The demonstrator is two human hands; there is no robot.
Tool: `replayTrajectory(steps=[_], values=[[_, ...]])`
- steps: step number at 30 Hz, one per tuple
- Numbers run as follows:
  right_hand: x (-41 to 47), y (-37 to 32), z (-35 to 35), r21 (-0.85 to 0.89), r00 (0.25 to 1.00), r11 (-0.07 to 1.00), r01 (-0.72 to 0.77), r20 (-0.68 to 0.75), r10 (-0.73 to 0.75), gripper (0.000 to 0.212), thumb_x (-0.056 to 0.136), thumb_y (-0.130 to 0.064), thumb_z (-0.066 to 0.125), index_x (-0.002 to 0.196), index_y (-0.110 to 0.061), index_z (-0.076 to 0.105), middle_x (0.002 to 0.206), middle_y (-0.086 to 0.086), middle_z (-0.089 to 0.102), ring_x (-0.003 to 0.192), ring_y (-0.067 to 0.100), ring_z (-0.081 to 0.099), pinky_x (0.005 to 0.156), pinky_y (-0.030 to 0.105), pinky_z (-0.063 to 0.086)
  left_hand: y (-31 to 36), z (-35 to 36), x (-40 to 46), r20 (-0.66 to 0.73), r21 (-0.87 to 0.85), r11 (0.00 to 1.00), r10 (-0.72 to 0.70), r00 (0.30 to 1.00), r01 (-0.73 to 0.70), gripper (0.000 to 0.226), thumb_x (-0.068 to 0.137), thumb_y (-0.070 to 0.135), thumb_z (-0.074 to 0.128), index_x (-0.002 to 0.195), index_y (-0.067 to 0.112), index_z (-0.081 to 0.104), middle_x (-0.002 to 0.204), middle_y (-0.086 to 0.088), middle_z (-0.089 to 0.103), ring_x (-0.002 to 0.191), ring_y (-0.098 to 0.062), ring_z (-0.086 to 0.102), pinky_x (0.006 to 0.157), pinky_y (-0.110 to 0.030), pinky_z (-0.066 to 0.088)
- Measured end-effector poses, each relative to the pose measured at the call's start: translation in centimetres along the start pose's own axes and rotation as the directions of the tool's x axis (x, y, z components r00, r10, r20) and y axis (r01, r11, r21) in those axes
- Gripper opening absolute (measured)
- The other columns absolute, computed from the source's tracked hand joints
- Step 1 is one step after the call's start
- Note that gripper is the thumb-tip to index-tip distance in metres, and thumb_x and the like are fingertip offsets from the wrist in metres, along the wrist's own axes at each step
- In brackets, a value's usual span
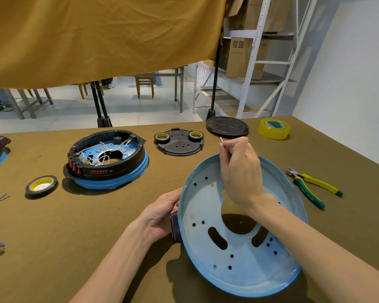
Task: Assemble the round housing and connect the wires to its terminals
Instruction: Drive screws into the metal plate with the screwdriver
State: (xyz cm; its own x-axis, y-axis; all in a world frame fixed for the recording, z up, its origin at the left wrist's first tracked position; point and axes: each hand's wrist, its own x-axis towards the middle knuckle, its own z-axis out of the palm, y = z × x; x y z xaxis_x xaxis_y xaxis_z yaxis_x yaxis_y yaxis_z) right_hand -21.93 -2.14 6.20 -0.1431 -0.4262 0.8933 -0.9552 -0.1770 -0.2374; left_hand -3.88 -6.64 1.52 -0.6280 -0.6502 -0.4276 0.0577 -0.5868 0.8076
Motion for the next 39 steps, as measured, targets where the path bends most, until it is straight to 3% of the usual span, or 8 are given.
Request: replayTrajectory(steps=[9, 13, 18, 22, 25, 28, 31, 39], values=[[-0.2, 1.8, 0.5, -0.008, 0.991, 0.995, -0.099, 0.093, 0.099, 0.009, 0.101, -0.005, 0.058, 0.099, 0.002, 0.052, 0.073, 0.012, 0.06, 0.064, 0.029, 0.057, 0.054, 0.051, 0.05, 0.6, 0.1, -0.4, 0.06, -0.02, 0.998, 0.059, 0.996, -0.058, 0.038, 0.067, 0.04, 0.084, 0.095, 0.014, 0.084, 0.092, -0.009, 0.08, 0.074, -0.016, 0.077, 0.057, -0.024, 0.058], [-0.3, 1.9, 0.5, 0.114, 0.964, 0.962, -0.248, 0.123, 0.234, 0.007, 0.104, -0.012, 0.054, 0.103, -0.008, 0.048, 0.081, 0.007, 0.061, 0.071, 0.023, 0.06, 0.06, 0.035, 0.05, 0.8, 0.0, -0.6, 0.091, -0.043, 0.997, 0.068, 0.994, -0.064, 0.042, 0.069, 0.037, 0.086, 0.104, 0.015, 0.082, 0.102, -0.01, 0.079, 0.083, -0.017, 0.077, 0.062, -0.027, 0.059], [1.4, 2.0, 0.0, 0.404, 0.829, 0.733, -0.547, 0.139, 0.542, 0.01, 0.106, -0.017, 0.054, 0.101, -0.021, 0.047, 0.09, -0.002, 0.058, 0.077, -0.002, 0.057, 0.068, 0.016, 0.047, 2.3, 0.4, -1.3, 0.15, -0.162, 0.981, 0.131, 0.98, -0.106, 0.041, 0.085, 0.015, 0.076, 0.124, 0.007, 0.073, 0.122, -0.016, 0.073, 0.101, -0.024, 0.075, 0.074, -0.032, 0.064], [3.8, 2.2, -0.9, 0.509, 0.704, 0.544, -0.668, 0.195, 0.682, 0.006, 0.106, -0.019, 0.053, 0.101, -0.02, 0.05, 0.089, 0.0, 0.064, 0.082, 0.004, 0.062, 0.076, 0.026, 0.049, 3.9, 2.6, -3.1, 0.163, -0.113, 0.959, 0.277, 0.947, -0.261, 0.031, 0.08, 0.011, 0.077, 0.111, 0.011, 0.079, 0.119, -0.014, 0.075, 0.109, -0.024, 0.074, 0.076, -0.026, 0.062], [5.5, 2.1, -1.8, 0.589, 0.677, 0.443, -0.676, 0.257, 0.69, 0.003, 0.107, -0.015, 0.048, 0.104, -0.014, 0.049, 0.072, 0.003, 0.067, 0.075, 0.019, 0.063, 0.078, 0.034, 0.054, 4.6, 4.3, -4.2, 0.116, -0.028, 0.923, 0.385, 0.916, -0.385, 0.029, 0.076, 0.016, 0.078, 0.104, 0.018, 0.082, 0.112, -0.01, 0.078, 0.106, -0.022, 0.075, 0.077, -0.024, 0.061], [6.8, 1.6, -2.7, 0.638, 0.694, 0.425, -0.642, 0.249, 0.675, 0.005, 0.107, -0.012, 0.048, 0.102, -0.011, 0.049, 0.065, 0.003, 0.062, 0.061, 0.012, 0.06, 0.063, 0.018, 0.052, 5.0, 5.2, -4.9, 0.103, -0.012, 0.881, 0.471, 0.876, -0.472, 0.029, 0.074, 0.018, 0.077, 0.103, 0.024, 0.082, 0.109, -0.006, 0.079, 0.103, -0.02, 0.076, 0.077, -0.022, 0.061], [7.2, 1.2, -3.3, 0.66, 0.704, 0.417, -0.625, 0.245, 0.667, 0.004, 0.107, -0.009, 0.047, 0.107, -0.005, 0.048, 0.067, 0.006, 0.06, 0.058, 0.009, 0.06, 0.061, 0.015, 0.052, 5.0, 5.9, -5.7, 0.123, 0.051, 0.823, 0.557, 0.822, -0.565, 0.026, 0.08, 0.017, 0.074, 0.102, 0.027, 0.083, 0.108, -0.002, 0.079, 0.103, -0.016, 0.075, 0.077, -0.021, 0.06], [7.2, 1.3, -4.4, 0.68, 0.619, 0.206, -0.704, 0.445, 0.647, 0.015, 0.107, -0.011, 0.049, 0.114, 0.002, 0.052, 0.073, 0.005, 0.072, 0.077, 0.016, 0.072, 0.08, 0.029, 0.059, 3.7, 8.0, -6.9, 0.122, 0.117, 0.656, 0.736, 0.666, -0.746, 0.028, 0.087, 0.0, 0.073, 0.109, 0.018, 0.076, 0.097, 0.003, 0.081, 0.092, -0.011, 0.077, 0.071, -0.016, 0.059]])
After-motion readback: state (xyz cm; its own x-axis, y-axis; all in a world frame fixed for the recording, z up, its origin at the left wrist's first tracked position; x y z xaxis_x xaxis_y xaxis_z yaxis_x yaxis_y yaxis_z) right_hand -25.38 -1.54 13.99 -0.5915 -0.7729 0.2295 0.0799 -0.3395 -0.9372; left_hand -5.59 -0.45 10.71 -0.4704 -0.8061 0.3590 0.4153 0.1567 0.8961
